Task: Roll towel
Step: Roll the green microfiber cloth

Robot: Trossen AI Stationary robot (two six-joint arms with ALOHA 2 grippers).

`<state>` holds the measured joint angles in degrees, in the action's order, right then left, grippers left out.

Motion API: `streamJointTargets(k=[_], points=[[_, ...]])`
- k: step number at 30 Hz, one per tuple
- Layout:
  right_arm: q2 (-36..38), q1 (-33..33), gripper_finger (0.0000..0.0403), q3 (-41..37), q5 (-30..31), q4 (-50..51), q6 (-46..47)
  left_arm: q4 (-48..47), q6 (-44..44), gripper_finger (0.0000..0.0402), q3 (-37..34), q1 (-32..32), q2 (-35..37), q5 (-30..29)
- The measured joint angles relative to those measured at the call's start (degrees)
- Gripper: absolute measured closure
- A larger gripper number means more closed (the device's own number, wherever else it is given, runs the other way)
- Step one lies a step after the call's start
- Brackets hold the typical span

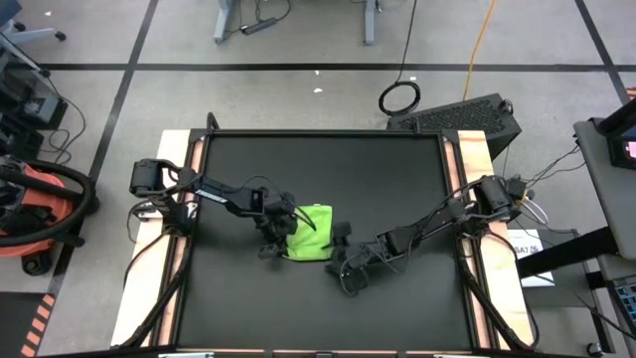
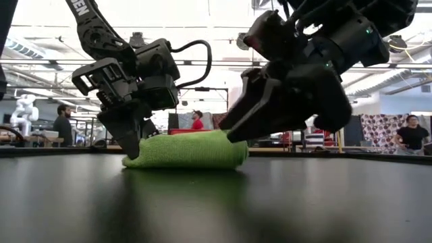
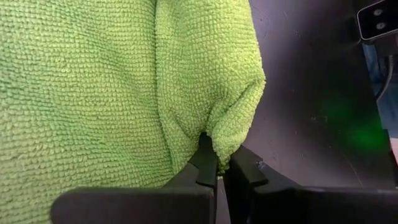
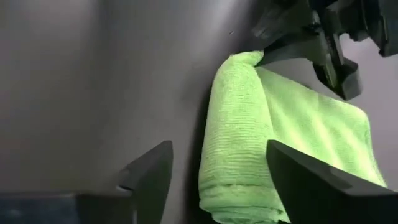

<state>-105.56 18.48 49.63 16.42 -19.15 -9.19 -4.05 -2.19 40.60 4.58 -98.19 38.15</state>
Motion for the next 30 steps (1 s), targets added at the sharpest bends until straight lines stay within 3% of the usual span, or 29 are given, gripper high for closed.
streamJointTargets(k=[4,8,18,24,27,30], points=[[0.0,-0.39,0.0132,-0.02,1.3,1.51,-2.3,-0.02,-0.11,0.0389,0.0,0.0,0.0,0.4],[-0.04,-1.43,0.0143,-0.02,1.12,4.45,-2.25,-0.04,-0.28,0.0389,0.0,0.0,0.0,0.8],[-6.79,-3.87,0.0243,0.07,-5.25,-2.44,2.09,0.05,-0.57,0.0389,-0.02,1.08,0.0,3.53],[-7.28,-5.29,0.0345,0.09,-6.5,-3.9,8.51,0.3,-0.57,0.0387,-0.02,1.07,0.0,4.04],[-6.27,-6.88,0.0388,0.11,-10.47,-2.34,11.81,0.16,-0.57,0.0361,0.57,1.03,1.24,4.9],[-5.69,-9.04,0.0384,0.09,-16.56,-1.45,17.3,0.42,-0.55,0.0306,1.44,1.03,4.38,3.74]])
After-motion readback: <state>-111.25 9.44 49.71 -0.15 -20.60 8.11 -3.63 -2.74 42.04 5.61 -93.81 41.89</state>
